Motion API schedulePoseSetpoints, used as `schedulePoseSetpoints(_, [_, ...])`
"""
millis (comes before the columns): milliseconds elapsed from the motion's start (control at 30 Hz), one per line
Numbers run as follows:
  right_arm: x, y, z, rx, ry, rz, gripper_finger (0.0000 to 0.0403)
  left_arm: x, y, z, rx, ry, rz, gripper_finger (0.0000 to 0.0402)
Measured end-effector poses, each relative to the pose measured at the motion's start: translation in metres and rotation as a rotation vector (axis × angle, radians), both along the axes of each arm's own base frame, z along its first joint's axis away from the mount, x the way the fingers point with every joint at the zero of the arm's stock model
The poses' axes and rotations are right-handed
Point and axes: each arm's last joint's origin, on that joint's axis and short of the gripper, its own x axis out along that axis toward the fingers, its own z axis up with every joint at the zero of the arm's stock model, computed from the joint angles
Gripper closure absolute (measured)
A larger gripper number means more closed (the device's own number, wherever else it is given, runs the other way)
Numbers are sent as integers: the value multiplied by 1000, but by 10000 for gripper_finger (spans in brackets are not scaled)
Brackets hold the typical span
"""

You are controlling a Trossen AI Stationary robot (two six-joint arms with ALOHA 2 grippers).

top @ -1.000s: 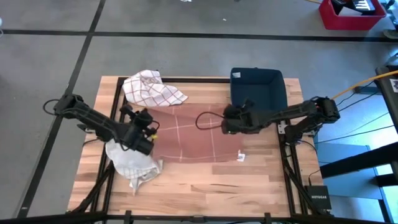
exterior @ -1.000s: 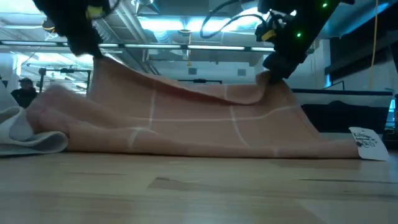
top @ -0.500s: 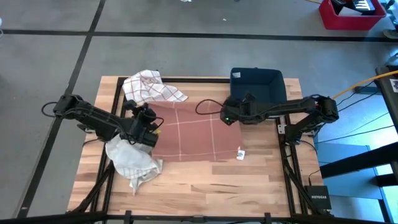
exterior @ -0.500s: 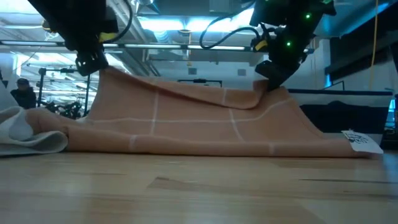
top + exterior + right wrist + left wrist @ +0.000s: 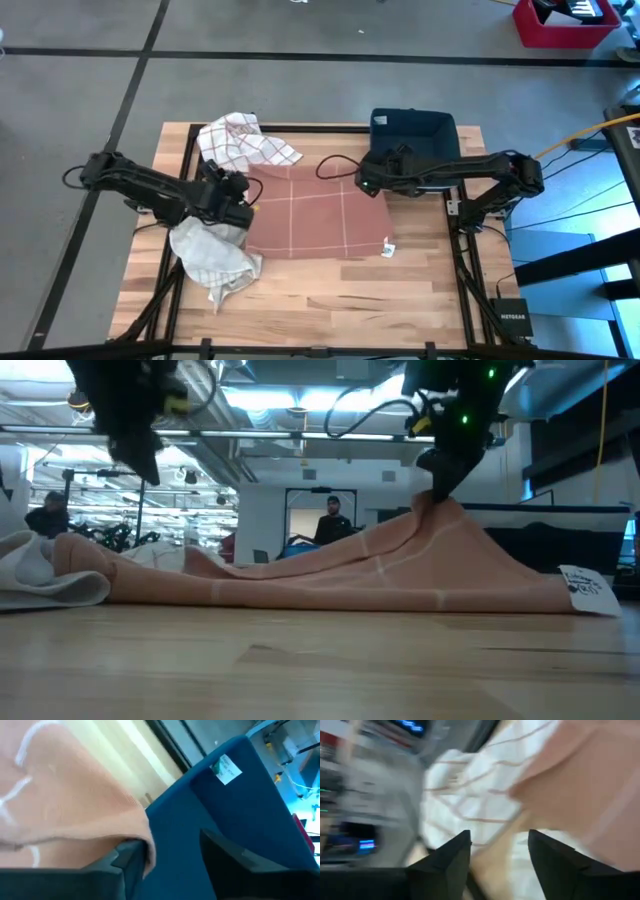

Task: Fold towel
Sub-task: Fold the brown towel

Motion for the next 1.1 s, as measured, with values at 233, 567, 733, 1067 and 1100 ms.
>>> schedulePoseSetpoints(233, [7,35,23,92,-37,130,199,22,-45,21,-401,-368,-275,199])
schedulePoseSetpoints(567, [-2,110,-29,247,-59,346,198,33,-76,-74,-490,-204,-282,211])
schedulePoseSetpoints(733, [-15,125,-78,350,-101,425,198,33,-81,-104,-549,-69,-235,211])
schedulePoseSetpoints(1067, [-40,150,-114,570,-88,545,198,27,-108,-110,-720,7,-320,211])
schedulePoseSetpoints(1100, [-42,154,-114,590,-83,557,198,25,-112,-110,-729,10,-324,211])
